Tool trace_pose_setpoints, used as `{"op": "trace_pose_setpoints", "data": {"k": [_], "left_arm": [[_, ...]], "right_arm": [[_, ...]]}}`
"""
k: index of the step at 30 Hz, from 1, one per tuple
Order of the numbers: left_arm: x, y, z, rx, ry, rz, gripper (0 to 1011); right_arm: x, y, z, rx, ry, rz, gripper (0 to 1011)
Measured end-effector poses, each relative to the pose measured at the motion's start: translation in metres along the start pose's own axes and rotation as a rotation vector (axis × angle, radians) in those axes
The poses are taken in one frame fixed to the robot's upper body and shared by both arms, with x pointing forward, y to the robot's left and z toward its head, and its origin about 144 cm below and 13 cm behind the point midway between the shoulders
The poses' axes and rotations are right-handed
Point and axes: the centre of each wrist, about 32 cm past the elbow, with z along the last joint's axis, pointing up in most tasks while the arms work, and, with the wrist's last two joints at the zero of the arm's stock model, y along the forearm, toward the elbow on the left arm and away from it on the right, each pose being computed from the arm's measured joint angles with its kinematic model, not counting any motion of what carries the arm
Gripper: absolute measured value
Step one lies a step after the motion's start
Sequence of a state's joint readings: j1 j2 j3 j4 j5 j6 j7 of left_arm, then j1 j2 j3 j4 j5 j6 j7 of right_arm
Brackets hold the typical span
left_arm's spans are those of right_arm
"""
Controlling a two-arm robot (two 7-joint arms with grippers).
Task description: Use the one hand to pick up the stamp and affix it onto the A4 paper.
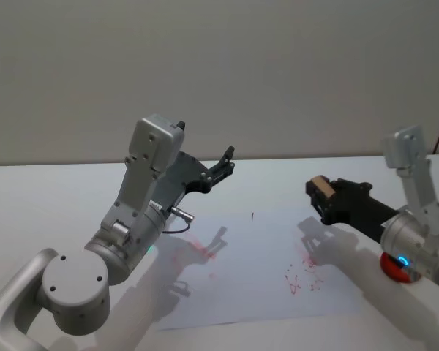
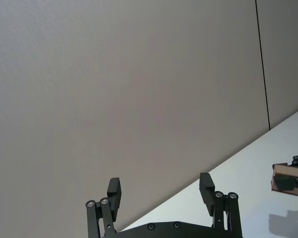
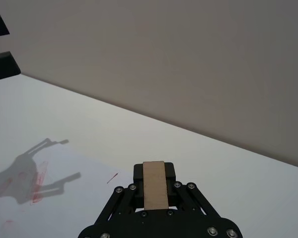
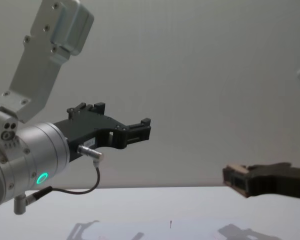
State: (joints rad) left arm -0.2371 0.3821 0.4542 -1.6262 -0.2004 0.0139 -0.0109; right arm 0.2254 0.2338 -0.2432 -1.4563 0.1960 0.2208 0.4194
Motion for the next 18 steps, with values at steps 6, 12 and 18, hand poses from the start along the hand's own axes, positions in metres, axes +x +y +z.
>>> {"op": "trace_pose_setpoints", "data": {"k": [6,12,18], "left_arm": [[0.000,0.000,0.000,0.000,0.000,0.000,1001],[0.000,0.000,0.000,0.000,0.000,0.000,1001],[0.000,0.000,0.000,0.000,0.000,0.000,1001]], "right_arm": [[0.002,0.017,-0.007,-0.036,-0.006,0.048,219],[0.004,0.029,-0.012,-0.066,-0.015,0.081,219],[0.005,0.038,-0.017,-0.100,-0.030,0.105,220]]}}
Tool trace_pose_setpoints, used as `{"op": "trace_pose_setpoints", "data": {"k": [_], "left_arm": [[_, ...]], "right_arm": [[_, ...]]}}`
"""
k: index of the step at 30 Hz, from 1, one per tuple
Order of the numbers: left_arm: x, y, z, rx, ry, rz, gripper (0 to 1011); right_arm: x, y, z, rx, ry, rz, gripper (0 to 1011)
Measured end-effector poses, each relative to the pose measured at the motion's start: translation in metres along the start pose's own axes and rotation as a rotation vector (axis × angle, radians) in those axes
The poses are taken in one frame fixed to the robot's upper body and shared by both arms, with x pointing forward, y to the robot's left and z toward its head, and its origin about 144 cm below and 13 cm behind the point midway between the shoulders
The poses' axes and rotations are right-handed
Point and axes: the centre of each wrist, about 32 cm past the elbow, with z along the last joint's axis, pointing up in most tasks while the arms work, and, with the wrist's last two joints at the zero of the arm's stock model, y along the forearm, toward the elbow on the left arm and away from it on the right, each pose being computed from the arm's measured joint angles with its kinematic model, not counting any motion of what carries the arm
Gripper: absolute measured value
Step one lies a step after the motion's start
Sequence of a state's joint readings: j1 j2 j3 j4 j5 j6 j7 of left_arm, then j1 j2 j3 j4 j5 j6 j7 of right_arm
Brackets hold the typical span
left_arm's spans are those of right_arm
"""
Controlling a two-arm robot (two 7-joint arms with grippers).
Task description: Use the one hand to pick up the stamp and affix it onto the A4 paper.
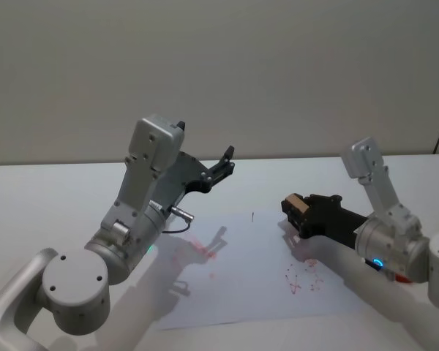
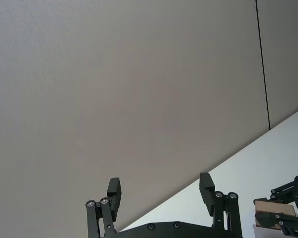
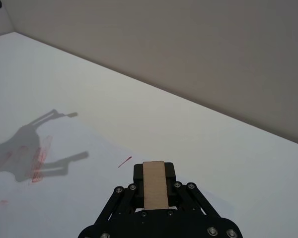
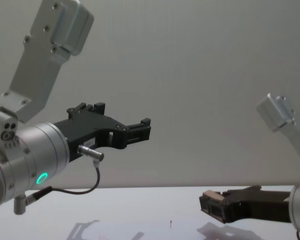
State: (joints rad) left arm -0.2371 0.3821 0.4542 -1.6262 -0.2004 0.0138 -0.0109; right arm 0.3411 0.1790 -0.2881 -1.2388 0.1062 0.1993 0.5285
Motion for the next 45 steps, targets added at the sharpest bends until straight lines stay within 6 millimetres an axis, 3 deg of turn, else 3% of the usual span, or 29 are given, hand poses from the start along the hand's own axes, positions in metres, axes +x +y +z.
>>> {"op": "trace_pose_setpoints", "data": {"k": [29,45], "left_arm": [[0.000,0.000,0.000,0.000,0.000,0.000,1001],[0.000,0.000,0.000,0.000,0.000,0.000,1001]], "right_arm": [[-0.006,0.000,-0.017,-0.105,0.028,0.011,220],[-0.006,-0.001,-0.021,-0.075,0.032,0.000,220]]}}
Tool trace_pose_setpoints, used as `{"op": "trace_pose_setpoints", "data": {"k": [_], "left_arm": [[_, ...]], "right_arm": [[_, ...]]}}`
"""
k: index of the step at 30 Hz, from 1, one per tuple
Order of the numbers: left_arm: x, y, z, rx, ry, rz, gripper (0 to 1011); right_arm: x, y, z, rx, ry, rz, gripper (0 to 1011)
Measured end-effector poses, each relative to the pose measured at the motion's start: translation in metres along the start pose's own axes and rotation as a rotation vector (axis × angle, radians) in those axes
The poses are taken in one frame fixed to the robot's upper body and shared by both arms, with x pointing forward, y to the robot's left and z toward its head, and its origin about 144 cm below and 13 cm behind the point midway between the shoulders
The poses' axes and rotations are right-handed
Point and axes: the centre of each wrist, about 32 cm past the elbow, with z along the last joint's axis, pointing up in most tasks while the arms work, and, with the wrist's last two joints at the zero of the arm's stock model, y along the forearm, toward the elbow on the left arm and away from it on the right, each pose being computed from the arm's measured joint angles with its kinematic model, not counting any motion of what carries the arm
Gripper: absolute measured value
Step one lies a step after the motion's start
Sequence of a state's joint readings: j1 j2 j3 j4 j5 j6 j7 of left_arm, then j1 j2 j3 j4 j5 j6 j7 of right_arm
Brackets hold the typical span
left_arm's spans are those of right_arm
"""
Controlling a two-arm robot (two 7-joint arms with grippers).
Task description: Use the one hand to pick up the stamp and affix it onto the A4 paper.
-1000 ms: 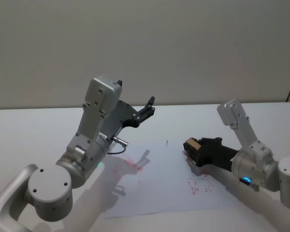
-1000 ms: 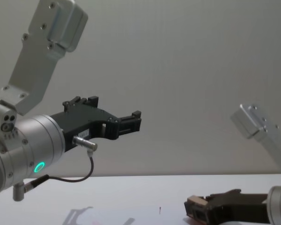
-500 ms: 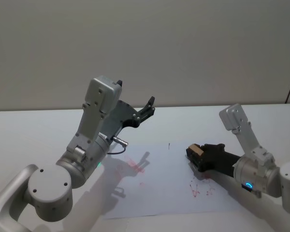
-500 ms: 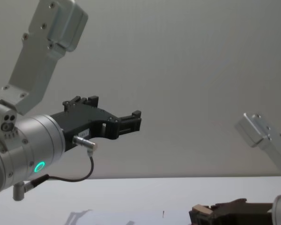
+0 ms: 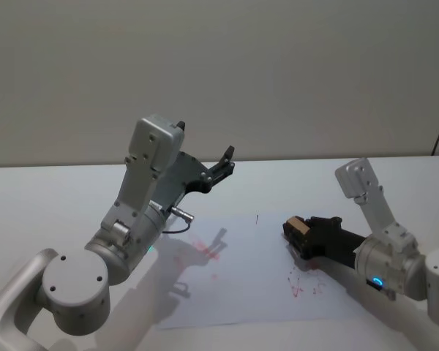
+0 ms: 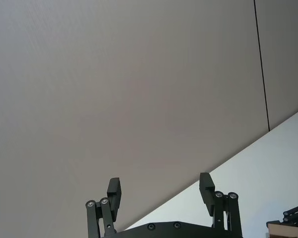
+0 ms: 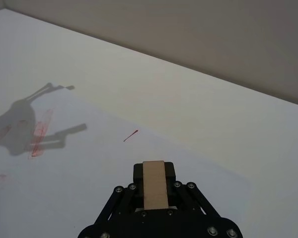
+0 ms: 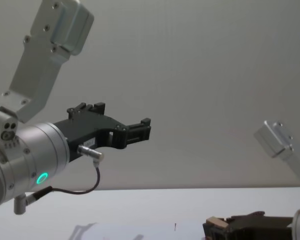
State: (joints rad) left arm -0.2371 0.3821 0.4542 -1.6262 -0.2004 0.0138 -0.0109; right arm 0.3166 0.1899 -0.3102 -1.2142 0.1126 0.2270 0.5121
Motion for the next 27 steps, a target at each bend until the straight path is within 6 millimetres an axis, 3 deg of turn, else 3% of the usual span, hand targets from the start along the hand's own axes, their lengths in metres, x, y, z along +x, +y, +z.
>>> {"op": "trace_pose_setpoints", "data": {"k": [16,21,27], "left_arm": [[0.000,0.000,0.000,0.000,0.000,0.000,1001],[0.000,0.000,0.000,0.000,0.000,0.000,1001],[0.000,0.000,0.000,0.000,0.000,0.000,1001]], "right_arm": [[0.001,-0.008,0.039,0.238,-0.029,-0.007,220],[-0.001,-0.025,0.047,0.310,-0.014,-0.045,220],[-0.005,-0.053,0.044,0.334,0.017,-0.106,219]]}}
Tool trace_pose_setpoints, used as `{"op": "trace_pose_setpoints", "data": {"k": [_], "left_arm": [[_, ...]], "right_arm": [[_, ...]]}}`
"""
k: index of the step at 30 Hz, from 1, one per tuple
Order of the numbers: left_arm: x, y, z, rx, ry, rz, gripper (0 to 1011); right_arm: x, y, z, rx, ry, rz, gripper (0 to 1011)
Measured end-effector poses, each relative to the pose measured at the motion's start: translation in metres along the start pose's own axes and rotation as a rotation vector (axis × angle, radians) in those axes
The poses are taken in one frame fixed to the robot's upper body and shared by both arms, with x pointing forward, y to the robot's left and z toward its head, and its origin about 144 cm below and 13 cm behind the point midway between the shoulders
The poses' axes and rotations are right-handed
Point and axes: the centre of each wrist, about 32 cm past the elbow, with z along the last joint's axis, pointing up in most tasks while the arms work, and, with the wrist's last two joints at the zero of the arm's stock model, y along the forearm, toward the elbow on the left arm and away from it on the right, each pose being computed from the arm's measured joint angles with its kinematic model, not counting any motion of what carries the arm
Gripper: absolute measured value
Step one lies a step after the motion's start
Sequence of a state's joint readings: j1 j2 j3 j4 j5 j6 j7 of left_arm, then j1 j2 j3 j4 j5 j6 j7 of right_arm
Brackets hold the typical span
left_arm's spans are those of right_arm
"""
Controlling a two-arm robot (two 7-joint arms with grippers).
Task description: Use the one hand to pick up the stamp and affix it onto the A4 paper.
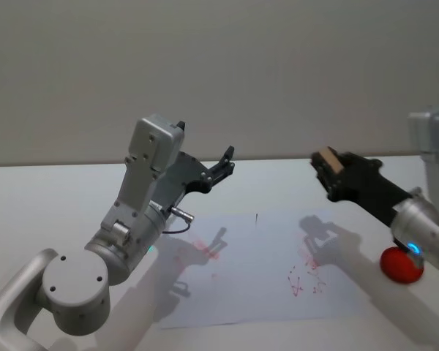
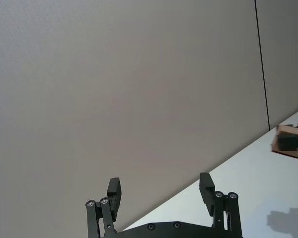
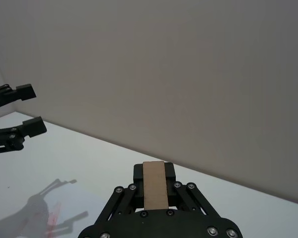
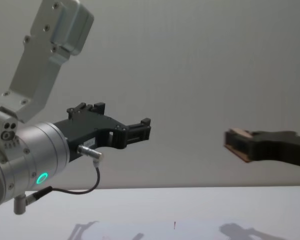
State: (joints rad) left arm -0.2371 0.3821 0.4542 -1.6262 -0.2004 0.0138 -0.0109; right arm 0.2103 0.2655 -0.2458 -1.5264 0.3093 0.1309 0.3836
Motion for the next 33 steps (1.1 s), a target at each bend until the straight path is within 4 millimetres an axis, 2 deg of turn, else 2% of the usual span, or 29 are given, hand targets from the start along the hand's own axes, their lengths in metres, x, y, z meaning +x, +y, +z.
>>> {"op": "trace_pose_setpoints", "data": {"k": [14,22,33], "left_arm": [[0.000,0.000,0.000,0.000,0.000,0.000,1001],[0.000,0.000,0.000,0.000,0.000,0.000,1001],[0.000,0.000,0.000,0.000,0.000,0.000,1001]], "right_arm": [[0.003,-0.070,-0.010,-0.096,0.018,-0.184,220],[0.009,-0.086,-0.013,-0.138,-0.001,-0.236,220],[0.015,-0.092,-0.019,-0.187,-0.007,-0.249,219]]}}
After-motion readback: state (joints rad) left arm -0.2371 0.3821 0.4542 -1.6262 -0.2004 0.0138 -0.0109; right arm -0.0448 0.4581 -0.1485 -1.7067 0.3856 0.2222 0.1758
